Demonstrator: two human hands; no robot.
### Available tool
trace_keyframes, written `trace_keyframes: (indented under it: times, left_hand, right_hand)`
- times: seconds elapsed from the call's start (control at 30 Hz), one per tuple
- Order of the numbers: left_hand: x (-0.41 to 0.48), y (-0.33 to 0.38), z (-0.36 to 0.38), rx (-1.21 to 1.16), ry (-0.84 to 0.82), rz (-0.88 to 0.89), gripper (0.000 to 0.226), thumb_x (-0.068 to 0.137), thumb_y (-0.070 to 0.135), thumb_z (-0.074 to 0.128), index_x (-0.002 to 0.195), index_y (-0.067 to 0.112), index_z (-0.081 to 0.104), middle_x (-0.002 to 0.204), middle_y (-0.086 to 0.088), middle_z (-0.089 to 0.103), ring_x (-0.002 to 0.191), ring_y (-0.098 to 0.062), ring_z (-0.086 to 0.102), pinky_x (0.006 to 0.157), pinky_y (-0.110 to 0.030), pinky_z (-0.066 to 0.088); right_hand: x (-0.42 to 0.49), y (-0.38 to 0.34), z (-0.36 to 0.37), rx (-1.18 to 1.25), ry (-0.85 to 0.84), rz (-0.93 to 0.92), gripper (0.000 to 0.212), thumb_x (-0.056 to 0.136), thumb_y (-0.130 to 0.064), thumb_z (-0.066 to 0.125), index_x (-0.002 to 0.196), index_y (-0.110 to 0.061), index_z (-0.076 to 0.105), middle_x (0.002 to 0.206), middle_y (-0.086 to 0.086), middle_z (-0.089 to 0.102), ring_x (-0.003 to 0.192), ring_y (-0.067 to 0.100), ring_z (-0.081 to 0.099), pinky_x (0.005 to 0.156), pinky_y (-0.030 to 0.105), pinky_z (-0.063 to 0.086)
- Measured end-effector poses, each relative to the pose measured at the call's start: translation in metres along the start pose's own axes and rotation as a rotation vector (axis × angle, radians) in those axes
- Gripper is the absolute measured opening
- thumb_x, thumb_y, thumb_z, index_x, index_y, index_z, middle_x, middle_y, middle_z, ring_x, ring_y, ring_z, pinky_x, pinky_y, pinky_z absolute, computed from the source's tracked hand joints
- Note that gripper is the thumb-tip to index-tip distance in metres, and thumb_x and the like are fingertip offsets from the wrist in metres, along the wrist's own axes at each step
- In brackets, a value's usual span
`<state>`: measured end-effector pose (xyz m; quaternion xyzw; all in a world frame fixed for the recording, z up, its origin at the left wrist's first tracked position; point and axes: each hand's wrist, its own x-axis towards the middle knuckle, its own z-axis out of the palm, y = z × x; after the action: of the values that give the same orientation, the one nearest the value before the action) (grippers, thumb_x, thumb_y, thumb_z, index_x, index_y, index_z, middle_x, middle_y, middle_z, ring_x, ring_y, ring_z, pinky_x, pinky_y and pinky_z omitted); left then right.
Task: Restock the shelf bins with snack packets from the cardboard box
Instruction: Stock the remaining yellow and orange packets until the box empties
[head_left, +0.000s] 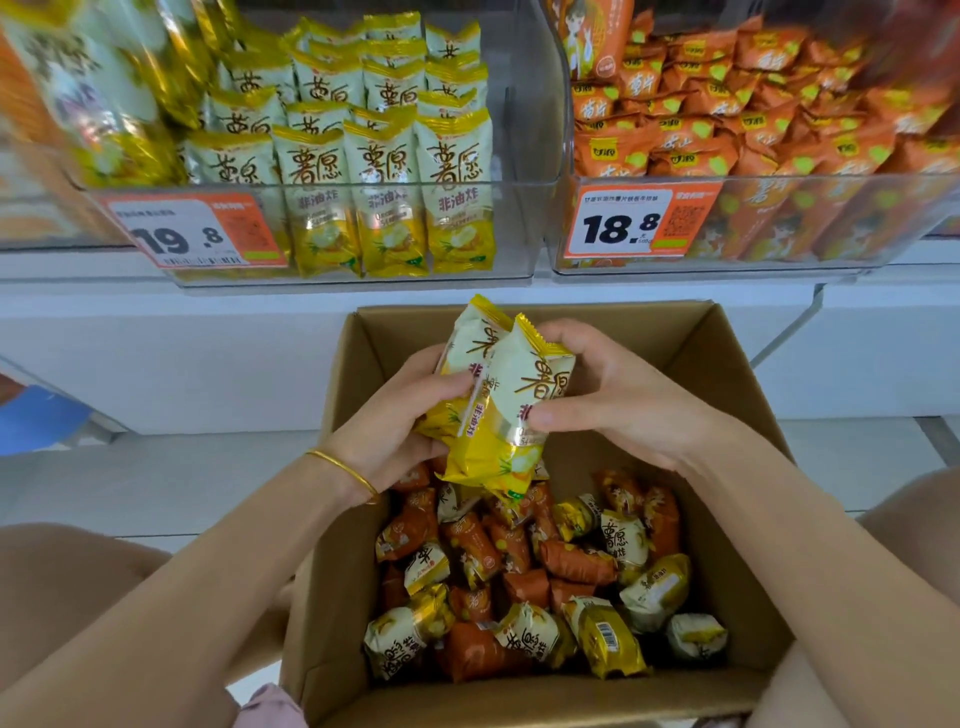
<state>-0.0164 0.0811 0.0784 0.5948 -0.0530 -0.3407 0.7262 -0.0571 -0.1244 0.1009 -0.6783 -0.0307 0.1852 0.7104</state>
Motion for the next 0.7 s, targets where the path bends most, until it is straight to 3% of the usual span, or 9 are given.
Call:
trace_keyframes:
  times: [0.07, 0.13, 0.27, 0.33, 0.43, 0.47, 0.53, 0.6, 0.7]
  left_hand:
    - [-0.004, 0.009, 0.0, 0.08, -0.022, 0.013, 0.054, 0.086, 0.031, 0.058, 0.136, 0.018, 0.046, 0.13, -0.008, 0.059, 0.115, -0.027, 0.059, 0.091, -0.051, 0.05]
    - [-0.008, 0.025, -0.002, 0.113, 0.0, 0.056, 0.048, 0.09, 0.032, 0.056, 0.136, 0.025, 0.046, 0.128, -0.001, 0.061, 0.114, -0.022, 0.06, 0.088, -0.049, 0.053]
    - [-0.005, 0.079, -0.015, 0.194, 0.12, 0.187, 0.038, 0.085, 0.041, 0.059, 0.122, 0.047, 0.054, 0.122, 0.014, 0.063, 0.11, -0.012, 0.062, 0.08, -0.039, 0.055]
    - [-0.005, 0.113, -0.02, 0.253, 0.219, 0.278, 0.02, 0.088, 0.041, 0.057, 0.102, 0.055, 0.061, 0.109, 0.022, 0.065, 0.104, -0.006, 0.063, 0.073, -0.033, 0.055]
    - [-0.003, 0.148, -0.03, 0.336, 0.402, 0.536, 0.016, 0.095, 0.033, 0.053, 0.11, 0.03, 0.049, 0.088, 0.017, 0.057, 0.077, 0.018, 0.057, 0.068, -0.015, 0.049]
    - [-0.007, 0.153, -0.032, 0.372, 0.467, 0.628, 0.017, 0.097, 0.029, 0.049, 0.11, 0.021, 0.042, 0.086, 0.015, 0.049, 0.067, 0.022, 0.051, 0.065, -0.006, 0.043]
    - [-0.011, 0.158, -0.039, 0.442, 0.561, 0.78, 0.012, 0.098, 0.02, 0.045, 0.104, 0.012, 0.039, 0.086, 0.012, 0.042, 0.067, 0.022, 0.047, 0.068, -0.002, 0.036]
    - [-0.009, 0.161, -0.051, 0.477, 0.581, 0.85, 0.004, 0.098, 0.019, 0.046, 0.096, 0.017, 0.044, 0.087, 0.011, 0.045, 0.073, 0.017, 0.047, 0.072, -0.003, 0.035]
    - [-0.004, 0.165, -0.07, 0.49, 0.52, 0.821, 0.009, 0.098, 0.019, 0.046, 0.091, 0.025, 0.048, 0.091, 0.008, 0.052, 0.076, 0.008, 0.05, 0.073, -0.008, 0.039]
  right_hand:
    - [0.004, -0.009, 0.0, 0.031, -0.054, -0.031, 0.082, 0.051, -0.028, 0.092, 0.123, -0.012, 0.055, 0.125, 0.017, 0.061, 0.117, 0.031, 0.059, 0.094, 0.046, 0.05]
    - [0.011, -0.027, 0.004, 0.09, -0.136, -0.064, 0.086, 0.051, -0.033, 0.092, 0.124, -0.011, 0.053, 0.126, 0.022, 0.059, 0.117, 0.037, 0.058, 0.092, 0.05, 0.05]
    - [0.034, -0.086, 0.018, 0.031, -0.215, -0.19, 0.067, 0.043, -0.036, 0.095, 0.105, -0.029, 0.069, 0.115, 0.011, 0.066, 0.106, 0.025, 0.065, 0.077, 0.036, 0.055]
    - [0.05, -0.116, 0.027, 0.028, -0.243, -0.257, 0.068, 0.041, -0.032, 0.095, 0.105, -0.03, 0.07, 0.109, 0.004, 0.069, 0.1, 0.021, 0.067, 0.074, 0.033, 0.056]
    - [0.076, -0.152, 0.042, 0.06, -0.235, -0.302, 0.087, 0.038, -0.027, 0.095, 0.116, -0.02, 0.059, 0.1, 0.001, 0.072, 0.089, 0.017, 0.069, 0.07, 0.03, 0.056]
    - [0.085, -0.161, 0.047, 0.034, -0.24, -0.323, 0.082, 0.039, -0.028, 0.094, 0.113, -0.02, 0.06, 0.096, 0.0, 0.072, 0.086, 0.016, 0.069, 0.068, 0.03, 0.056]
    - [0.102, -0.171, 0.053, -0.03, -0.248, -0.356, 0.071, 0.042, -0.031, 0.092, 0.106, -0.021, 0.062, 0.093, -0.001, 0.071, 0.084, 0.015, 0.068, 0.068, 0.03, 0.056]
    - [0.12, -0.175, 0.057, -0.073, -0.233, -0.367, 0.074, 0.042, -0.034, 0.093, 0.106, -0.018, 0.061, 0.096, 0.002, 0.071, 0.086, 0.018, 0.068, 0.072, 0.032, 0.056]
    - [0.143, -0.171, 0.059, -0.085, -0.216, -0.39, 0.078, 0.044, -0.036, 0.094, 0.112, -0.016, 0.06, 0.1, 0.003, 0.069, 0.09, 0.019, 0.067, 0.076, 0.033, 0.055]
